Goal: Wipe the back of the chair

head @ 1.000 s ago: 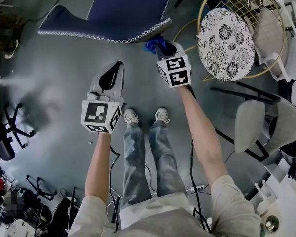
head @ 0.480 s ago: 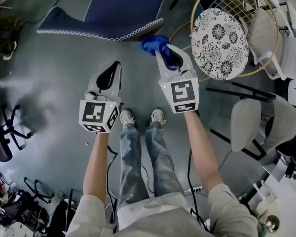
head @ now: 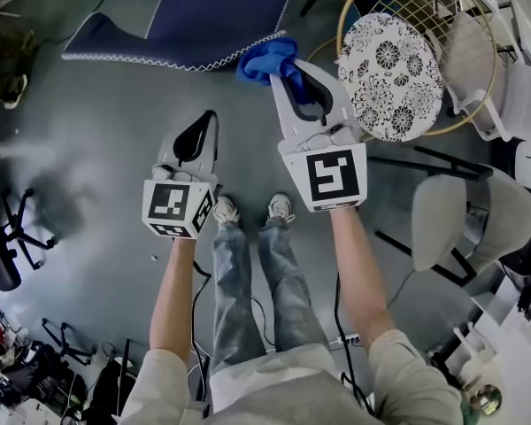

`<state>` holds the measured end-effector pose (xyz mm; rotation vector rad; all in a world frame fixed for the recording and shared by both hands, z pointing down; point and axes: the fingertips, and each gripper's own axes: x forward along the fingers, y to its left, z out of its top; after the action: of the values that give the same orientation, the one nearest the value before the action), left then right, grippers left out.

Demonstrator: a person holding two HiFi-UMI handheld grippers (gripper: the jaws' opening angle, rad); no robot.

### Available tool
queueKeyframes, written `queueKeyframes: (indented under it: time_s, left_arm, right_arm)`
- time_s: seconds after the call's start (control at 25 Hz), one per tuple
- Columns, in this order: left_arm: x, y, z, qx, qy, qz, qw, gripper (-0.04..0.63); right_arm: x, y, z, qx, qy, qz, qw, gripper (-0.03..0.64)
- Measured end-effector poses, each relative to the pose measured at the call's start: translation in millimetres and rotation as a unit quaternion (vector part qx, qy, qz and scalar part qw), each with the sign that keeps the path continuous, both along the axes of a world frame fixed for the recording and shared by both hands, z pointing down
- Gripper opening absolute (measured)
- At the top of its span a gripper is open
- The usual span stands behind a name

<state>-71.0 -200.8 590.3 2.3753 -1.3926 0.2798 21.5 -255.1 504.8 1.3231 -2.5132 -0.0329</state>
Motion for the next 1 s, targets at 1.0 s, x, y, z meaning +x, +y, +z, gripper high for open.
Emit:
queueKeyframes:
  time_s: [1.0]
  left_arm:
    - [-21.4,-8.1,15.6,-0.015,-0.005,-0.008,0.9998,0.005]
  right_arm:
    - [32.7,-48.4,129.5,-0.118,0.031,0.043,0.992,0.057]
